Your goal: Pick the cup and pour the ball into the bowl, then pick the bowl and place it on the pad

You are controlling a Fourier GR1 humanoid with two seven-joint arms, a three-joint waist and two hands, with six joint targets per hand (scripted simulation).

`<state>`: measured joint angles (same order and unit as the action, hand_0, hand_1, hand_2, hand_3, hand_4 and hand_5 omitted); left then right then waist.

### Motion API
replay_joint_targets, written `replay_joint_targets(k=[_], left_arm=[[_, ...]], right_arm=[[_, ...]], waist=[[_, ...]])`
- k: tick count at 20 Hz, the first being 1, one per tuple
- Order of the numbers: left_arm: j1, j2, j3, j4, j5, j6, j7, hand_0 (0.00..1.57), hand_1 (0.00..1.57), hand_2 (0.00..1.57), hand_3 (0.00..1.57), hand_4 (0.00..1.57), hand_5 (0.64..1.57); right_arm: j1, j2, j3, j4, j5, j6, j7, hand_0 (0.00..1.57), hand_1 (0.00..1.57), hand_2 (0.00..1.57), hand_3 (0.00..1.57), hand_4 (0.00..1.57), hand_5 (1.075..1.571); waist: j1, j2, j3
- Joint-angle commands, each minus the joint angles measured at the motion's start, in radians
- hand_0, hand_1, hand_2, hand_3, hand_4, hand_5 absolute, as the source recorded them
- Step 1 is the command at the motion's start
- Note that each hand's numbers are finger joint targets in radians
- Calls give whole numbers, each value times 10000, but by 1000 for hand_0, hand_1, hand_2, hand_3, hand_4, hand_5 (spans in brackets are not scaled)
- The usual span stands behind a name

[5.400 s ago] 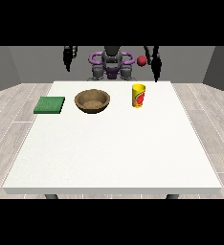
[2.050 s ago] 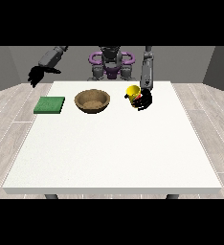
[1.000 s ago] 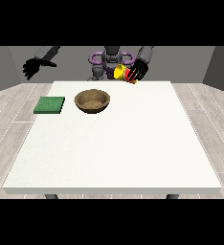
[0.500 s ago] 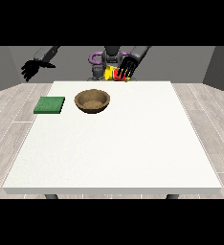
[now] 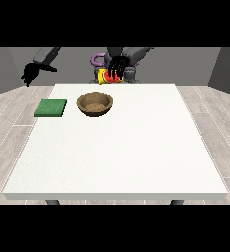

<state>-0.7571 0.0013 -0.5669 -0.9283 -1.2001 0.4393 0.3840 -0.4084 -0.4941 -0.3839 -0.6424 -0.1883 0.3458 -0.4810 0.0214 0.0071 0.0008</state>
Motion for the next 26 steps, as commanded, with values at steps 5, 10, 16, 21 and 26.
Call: replay_joint_targets(k=[5, 10, 16, 21, 26], left_arm=[[-573, -12, -1486, -764, -1438, -1059, 1083, 376, 376, 1571, 1571, 835, 1569], [-377, -13, -2026, 46, -2098, -1640, 371, 48, 48, 1571, 1571, 1085, 1495], [-1223, 53, -2115, 339, -2781, -3372, 43, 614, 614, 1571, 1571, 1232, 1387], [-2524, 46, -2256, 189, -3604, -4570, -344, 1556, 1556, 1571, 1571, 1198, 1451], [-1682, -8, -1933, -205, -4180, -4482, -526, 1534, 1534, 1571, 1571, 1207, 1457]], right_arm=[[-969, -19, 5, 422, -16, -38, -194, 0, 0, 0, 271, 0, 1528], [-1264, 400, 249, 90, -22, -257, 316, 0, 0, 0, 276, 0, 1523], [-1064, 164, 273, 238, -73, 90, 591, 0, 0, 0, 71, 0, 1519], [-960, 282, 279, 465, 55, -127, 142, 0, 0, 0, 200, 0, 1515], [-893, 331, 220, 396, -194, -12, 361, 0, 0, 0, 144, 0, 1520]], waist=[[-86, 812, 3], [-368, 754, -2], [-606, 150, -1], [-370, 170, 2], [-278, 120, -5]])
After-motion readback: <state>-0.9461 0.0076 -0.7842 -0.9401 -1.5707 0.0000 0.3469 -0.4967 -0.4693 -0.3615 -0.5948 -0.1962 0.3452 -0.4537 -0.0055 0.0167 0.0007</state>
